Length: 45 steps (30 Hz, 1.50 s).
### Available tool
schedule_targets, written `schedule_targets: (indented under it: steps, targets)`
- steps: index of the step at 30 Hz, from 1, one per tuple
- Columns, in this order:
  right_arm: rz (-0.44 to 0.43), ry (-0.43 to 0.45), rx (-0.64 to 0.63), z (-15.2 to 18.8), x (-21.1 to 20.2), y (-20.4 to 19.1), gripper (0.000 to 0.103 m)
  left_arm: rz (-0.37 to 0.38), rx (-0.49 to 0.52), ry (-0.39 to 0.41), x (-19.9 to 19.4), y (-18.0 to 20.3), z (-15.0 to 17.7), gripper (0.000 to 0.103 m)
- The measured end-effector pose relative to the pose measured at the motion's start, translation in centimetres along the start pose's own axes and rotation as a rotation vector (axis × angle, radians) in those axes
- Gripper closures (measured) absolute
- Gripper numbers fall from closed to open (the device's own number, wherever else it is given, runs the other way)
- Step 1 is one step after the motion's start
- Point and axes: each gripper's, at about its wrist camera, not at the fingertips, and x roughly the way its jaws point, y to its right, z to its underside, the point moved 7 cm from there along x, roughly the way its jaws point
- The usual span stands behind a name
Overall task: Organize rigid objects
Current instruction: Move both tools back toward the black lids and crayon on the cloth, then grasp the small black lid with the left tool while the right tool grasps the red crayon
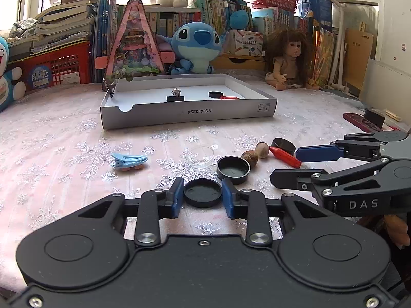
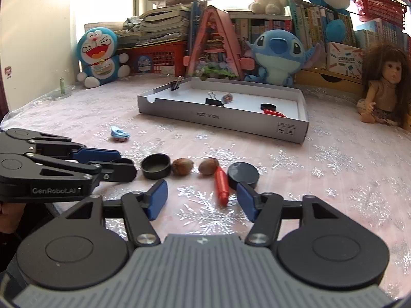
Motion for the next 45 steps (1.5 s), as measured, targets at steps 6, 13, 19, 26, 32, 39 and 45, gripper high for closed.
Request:
schedule_targets:
  steps: [6,13,19,26,32,39,45]
  targets:
    - [0.050,-0.025,0.011,0.3,0.0,1.2,0.065,-0.002,-0.016,0.002,0.0,-0.3,-0.2,0.073]
    - [0.143,-0.046,0.018,0.7,-0.4,3.6,0.065,-0.017,-0.033,0.003,0.2,-0.7,-0.4,0.073]
    - [0.213,-0.058,0.050,0.7,-0.4,5.2,0.064,-0.020,-0.036,0.003,0.3,-0.8,-0.5,0.073]
    - [0.105,-0.009,0.069,0.2,-1.2,4.4,0.048,-0.024,-0.043,0.004,0.3,-0.8,-0.5,0.073]
    - [0.105,-0.005,0.049,-0.1,-0.5,3.2,0.037,-0.023,-0.046,0.007,0.3,-0.8,-0.6,0.073]
    - [0.140,-0.004,0.062,-0.1,0.4,2.7,0.028,-0.029,-0.054,0.009,0.5,-0.8,-0.8,0.073]
    - [0.131,-0.013,0.025,0.1,0.8,2.1,0.027,-0.029,-0.055,0.010,0.5,-0.8,-0.8,0.073]
